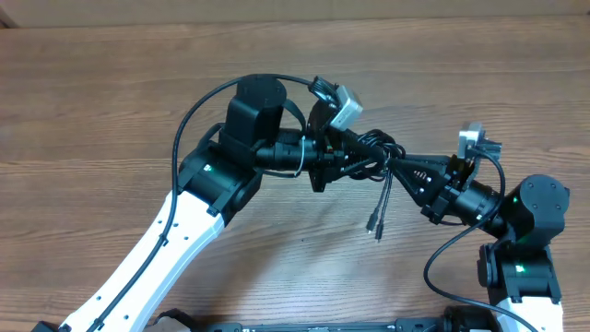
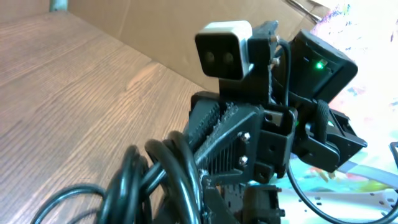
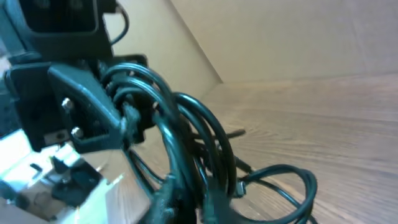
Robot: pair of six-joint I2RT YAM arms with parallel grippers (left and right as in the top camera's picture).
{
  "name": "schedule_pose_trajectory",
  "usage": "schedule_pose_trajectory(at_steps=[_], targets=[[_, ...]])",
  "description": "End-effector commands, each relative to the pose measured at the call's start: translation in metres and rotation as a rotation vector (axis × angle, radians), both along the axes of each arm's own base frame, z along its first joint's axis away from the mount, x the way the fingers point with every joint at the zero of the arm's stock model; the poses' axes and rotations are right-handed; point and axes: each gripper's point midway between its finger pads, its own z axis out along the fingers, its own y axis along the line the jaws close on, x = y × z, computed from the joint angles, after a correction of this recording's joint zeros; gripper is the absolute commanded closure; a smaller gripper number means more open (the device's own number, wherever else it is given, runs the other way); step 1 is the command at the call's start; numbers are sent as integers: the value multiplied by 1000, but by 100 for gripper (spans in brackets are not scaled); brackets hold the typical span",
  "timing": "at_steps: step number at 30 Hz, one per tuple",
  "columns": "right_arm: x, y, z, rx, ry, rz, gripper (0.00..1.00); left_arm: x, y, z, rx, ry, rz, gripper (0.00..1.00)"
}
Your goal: Untangle cables
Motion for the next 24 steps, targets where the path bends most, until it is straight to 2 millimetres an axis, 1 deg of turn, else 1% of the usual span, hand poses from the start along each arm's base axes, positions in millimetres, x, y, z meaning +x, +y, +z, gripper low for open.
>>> schedule_pose_trajectory(at_steps=[1, 3, 5, 11, 14, 21, 24], targets=[[-12, 6, 8, 0, -26, 70, 96, 2, 2, 19, -42, -37, 12, 96], [-16, 8, 8, 1, -27, 93, 96, 5, 2, 21, -47, -51, 27, 96], [-17, 9, 8, 1, -26, 104, 96, 14, 3, 18, -36, -23, 88, 96], [-25, 12, 9, 4, -26, 153, 96, 57, 16, 11, -18, 105, 376, 96], [-26, 13, 9, 4, -26, 162, 96, 71, 23, 11, -33, 165, 482, 96], [-31, 15, 9, 5, -26, 193, 96, 73, 23, 15, -49, 164, 493, 96], [-35, 16, 8, 7, -21, 213, 96, 83, 29, 15, -82, 252, 580, 96]])
